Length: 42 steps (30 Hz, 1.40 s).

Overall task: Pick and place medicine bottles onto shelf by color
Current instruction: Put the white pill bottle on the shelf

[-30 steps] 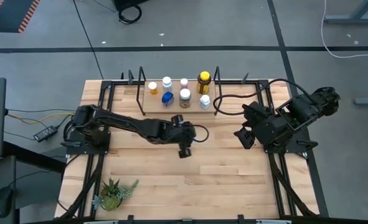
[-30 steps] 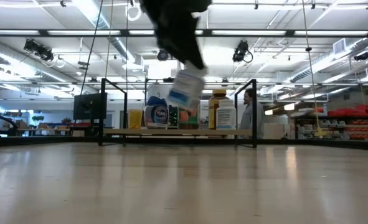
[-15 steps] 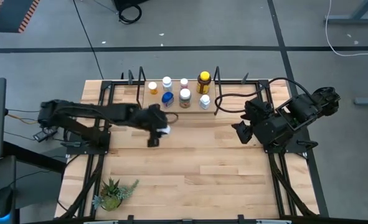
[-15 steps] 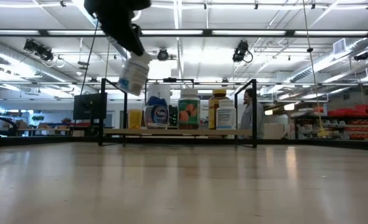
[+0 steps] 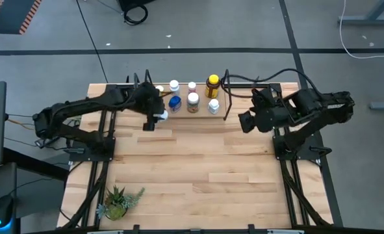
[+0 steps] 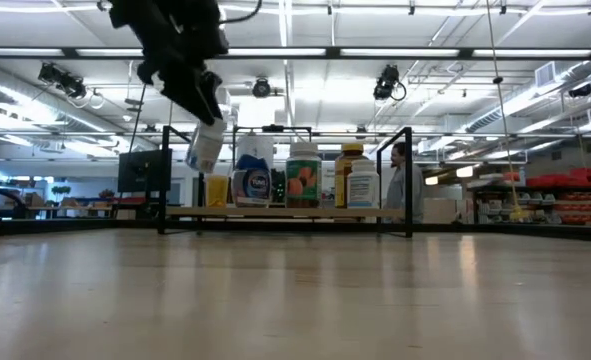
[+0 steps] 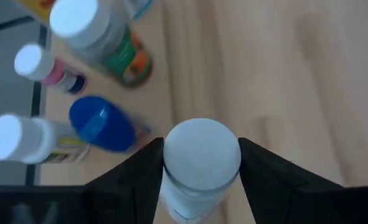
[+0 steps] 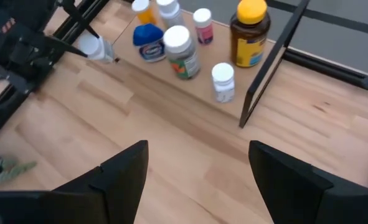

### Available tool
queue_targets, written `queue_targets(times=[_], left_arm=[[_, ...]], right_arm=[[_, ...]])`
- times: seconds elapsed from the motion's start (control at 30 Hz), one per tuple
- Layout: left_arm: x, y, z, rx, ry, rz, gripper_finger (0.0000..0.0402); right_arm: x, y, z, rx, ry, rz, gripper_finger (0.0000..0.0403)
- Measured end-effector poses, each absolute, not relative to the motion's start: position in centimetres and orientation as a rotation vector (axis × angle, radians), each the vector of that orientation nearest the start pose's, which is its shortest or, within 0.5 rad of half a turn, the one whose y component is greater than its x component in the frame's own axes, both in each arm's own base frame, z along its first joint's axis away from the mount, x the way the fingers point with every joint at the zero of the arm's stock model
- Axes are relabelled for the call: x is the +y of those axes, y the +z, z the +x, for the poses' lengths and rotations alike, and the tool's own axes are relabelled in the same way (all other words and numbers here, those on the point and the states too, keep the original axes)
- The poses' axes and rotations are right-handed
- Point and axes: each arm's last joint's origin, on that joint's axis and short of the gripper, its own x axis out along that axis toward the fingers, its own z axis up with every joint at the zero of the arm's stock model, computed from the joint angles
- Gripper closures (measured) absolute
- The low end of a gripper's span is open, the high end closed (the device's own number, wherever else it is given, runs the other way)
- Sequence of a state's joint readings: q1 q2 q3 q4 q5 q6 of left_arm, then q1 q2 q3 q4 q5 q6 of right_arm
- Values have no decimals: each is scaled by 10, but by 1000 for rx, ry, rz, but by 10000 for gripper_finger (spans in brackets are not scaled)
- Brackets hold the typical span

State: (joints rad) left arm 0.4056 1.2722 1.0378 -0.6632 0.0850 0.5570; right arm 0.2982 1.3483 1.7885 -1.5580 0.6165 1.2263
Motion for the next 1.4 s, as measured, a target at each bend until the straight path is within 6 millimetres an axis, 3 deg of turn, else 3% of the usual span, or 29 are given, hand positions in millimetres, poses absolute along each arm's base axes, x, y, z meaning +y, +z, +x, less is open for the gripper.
queue_targets(times=[0.23,0.43,0.7,1.13,1.4], left_arm=[[137,265,230,974,75,247,202],[154,261,222,976,62,241,207],[168,262,218,925,77,243,195],[180,236,228,993,44,182,192],[180,235,228,1001,53,187,193]], right_arm=[[31,438,197,659,-853,650,120],[27,438,198,654,-869,656,120],[26,438,198,668,-862,640,120],[26,437,198,691,-843,643,120],[26,437,198,696,-838,640,120]])
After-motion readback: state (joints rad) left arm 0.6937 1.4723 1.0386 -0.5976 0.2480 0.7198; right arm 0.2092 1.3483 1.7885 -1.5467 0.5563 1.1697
